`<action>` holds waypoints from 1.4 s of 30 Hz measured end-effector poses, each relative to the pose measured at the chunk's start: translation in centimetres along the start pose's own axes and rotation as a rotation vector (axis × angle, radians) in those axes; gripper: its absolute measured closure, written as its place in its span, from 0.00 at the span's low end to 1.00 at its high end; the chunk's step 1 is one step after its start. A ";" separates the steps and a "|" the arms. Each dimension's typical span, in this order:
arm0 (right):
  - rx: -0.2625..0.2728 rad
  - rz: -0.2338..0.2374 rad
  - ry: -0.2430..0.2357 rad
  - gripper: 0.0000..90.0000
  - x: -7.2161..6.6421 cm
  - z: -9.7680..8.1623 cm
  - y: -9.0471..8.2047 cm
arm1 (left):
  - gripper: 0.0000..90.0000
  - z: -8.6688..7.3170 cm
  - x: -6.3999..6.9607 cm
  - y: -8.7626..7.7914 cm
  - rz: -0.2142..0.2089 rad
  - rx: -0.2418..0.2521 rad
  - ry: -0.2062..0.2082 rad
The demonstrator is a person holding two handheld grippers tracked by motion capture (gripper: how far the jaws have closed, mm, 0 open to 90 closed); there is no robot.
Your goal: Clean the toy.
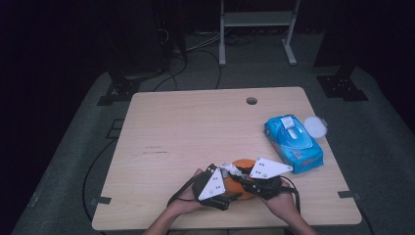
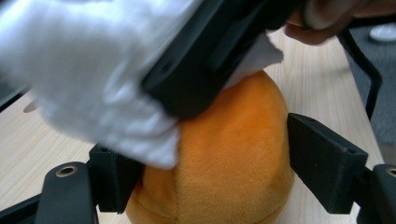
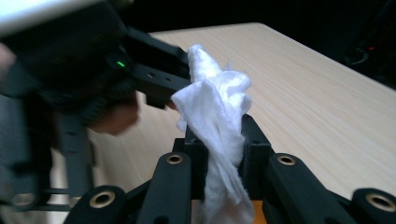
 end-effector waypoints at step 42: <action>0.015 -0.096 0.090 0.85 4.7 -2.6 -2.5 | 0.25 -2.8 -3.7 -1.1 -0.003 0.002 -0.368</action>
Point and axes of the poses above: each handheld gripper's, and its own axes: y roughly forward along the jaws, z roughly out of its top, x roughly to its right, the point moved 8 cm from there along y, roughly forward along the jaws, and after that the axes turned 3 degrees about y, right-handed, at the moved point
